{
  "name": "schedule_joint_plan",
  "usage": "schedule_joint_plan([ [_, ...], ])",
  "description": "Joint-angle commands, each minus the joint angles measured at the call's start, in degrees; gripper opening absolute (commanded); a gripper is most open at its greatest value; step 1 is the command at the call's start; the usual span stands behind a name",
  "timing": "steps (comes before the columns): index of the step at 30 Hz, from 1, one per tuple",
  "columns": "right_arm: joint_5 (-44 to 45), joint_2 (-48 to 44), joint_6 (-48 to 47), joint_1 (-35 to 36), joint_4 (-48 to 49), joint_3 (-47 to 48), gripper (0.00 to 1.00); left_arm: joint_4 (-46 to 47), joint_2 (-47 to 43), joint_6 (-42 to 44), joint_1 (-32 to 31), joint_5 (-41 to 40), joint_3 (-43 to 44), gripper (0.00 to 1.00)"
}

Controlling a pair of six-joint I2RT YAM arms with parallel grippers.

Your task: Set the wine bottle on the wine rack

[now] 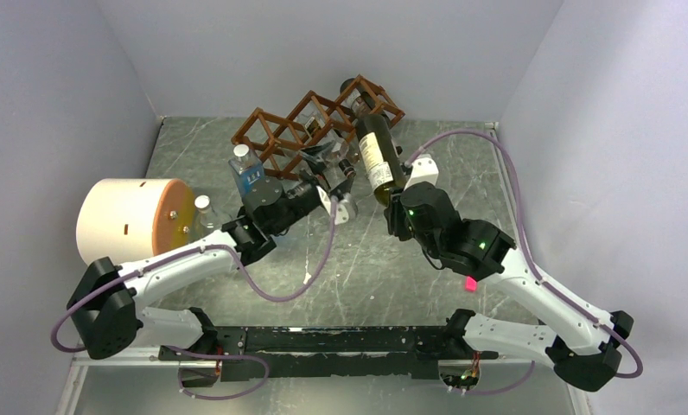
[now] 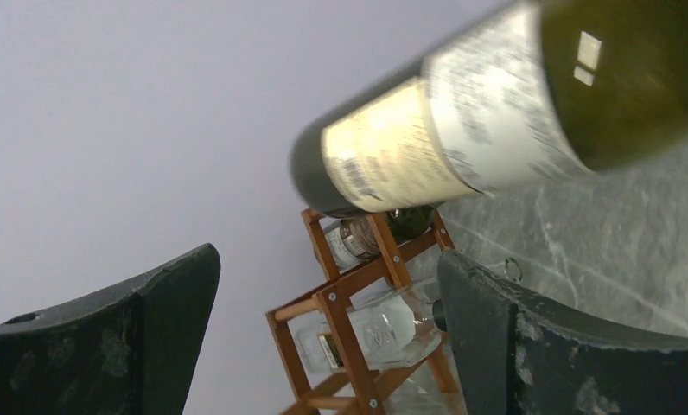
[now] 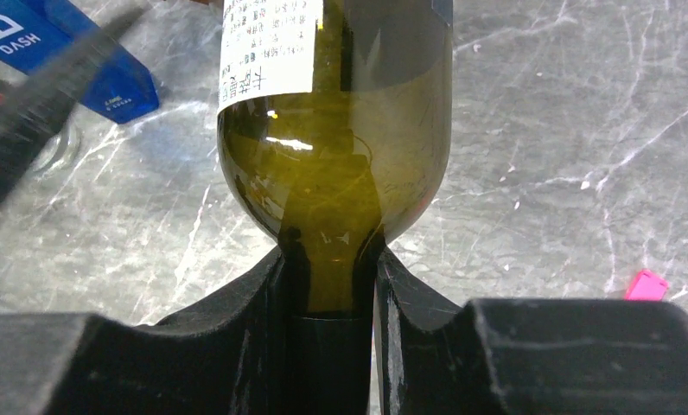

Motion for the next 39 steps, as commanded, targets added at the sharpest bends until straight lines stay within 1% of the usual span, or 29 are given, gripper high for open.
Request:
schedule_joint_plan([
  [1, -1.7, -0.4, 0.6, -1.5, 9.4, -1.1, 0.0, 5.3, -3.4, -21.5, 0.6, -14.5, 4.6, 1.0],
  [2, -3.1, -0.4, 0.6, -2.1, 10.3, -1.9, 0.0, 3.1, -3.5, -25.3, 0.8, -18.9, 6.9, 0.99],
  [4, -6.4, 0.0, 0.6, -3.5, 11.7, -3.0, 0.0, -1.2, -3.9, -31.2, 1.4, -23.9, 10.1, 1.0],
  [7, -12.2, 0.5, -1.2, -4.8, 14.7, -4.7, 0.0, -6.8, -5.6, -36.5, 1.6, -26.2, 12.4, 1.0],
  [12, -24.3, 3.1, -5.2, -4.9, 20.6, -6.9, 0.0, -22.7, -7.1, -46.5, 1.9, -32.1, 19.9, 1.0],
  [14, -26.8, 5.0, -5.7, -4.9, 21.5, -6.8, 0.0, -26.3, -7.8, -49.4, 1.9, -33.1, 21.5, 0.99],
  [18, -28.8, 8.1, -5.4, -5.0, 25.3, -7.8, 0.0, -28.1, -10.3, -52.6, 1.9, -31.1, 20.2, 0.99],
  [21, -29.4, 11.2, -5.0, -4.9, 28.9, -8.0, 0.0, -28.6, -11.4, -54.0, 1.9, -31.5, 19.1, 0.99],
  [26, -31.5, 17.2, -4.5, -5.0, 34.3, -7.6, 0.0, -31.7, -12.0, -56.2, 2.0, -32.3, 19.7, 0.99],
  [32, -33.3, 21.1, -2.6, -4.8, 39.3, -6.7, 0.0, -30.0, -14.2, -57.2, 2.0, -34.6, 17.2, 1.0],
  [39, -32.4, 24.6, -0.6, -3.9, 42.4, -5.4, 0.0, -30.3, -15.7, -57.3, 2.0, -35.5, 16.4, 1.0],
])
